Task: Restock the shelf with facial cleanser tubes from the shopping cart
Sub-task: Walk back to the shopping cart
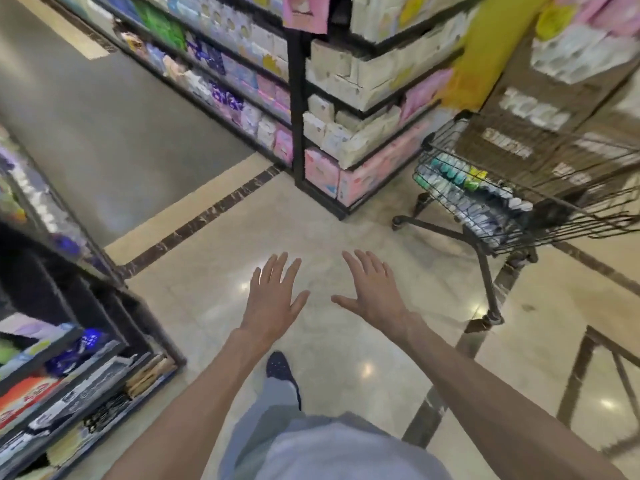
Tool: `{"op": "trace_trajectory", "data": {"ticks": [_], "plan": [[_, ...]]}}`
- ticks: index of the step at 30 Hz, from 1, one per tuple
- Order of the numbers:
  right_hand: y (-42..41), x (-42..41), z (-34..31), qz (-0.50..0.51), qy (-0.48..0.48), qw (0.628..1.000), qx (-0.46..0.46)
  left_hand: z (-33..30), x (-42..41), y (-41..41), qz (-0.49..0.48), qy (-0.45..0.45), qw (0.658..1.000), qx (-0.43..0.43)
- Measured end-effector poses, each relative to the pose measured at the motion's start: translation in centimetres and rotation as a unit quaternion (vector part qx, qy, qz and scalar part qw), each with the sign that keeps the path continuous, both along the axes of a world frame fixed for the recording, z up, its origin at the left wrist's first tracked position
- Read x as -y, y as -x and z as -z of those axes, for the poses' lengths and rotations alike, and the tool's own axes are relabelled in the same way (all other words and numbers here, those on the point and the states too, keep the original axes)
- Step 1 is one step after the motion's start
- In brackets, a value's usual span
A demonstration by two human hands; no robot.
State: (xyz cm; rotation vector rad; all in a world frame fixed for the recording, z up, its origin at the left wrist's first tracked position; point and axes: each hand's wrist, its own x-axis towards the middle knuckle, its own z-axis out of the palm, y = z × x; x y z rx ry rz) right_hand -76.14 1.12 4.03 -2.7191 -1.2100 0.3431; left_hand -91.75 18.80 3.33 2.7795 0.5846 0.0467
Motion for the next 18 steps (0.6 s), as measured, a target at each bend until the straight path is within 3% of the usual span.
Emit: {"op": "trace_trajectory", "data": {"ticks": [7,18], "plan": [[-11.7,6.9,1.1,0.117,0.004,0.993,-0.009,2.3,3.4,-16.6,0.125,0.012,0.992,0.005],[-32.7,13.2,0.2,0.261,0.023,0.965,-0.001,3.0,8.4,-43.8,0.273,0.006,0.96,-0.058]]}}
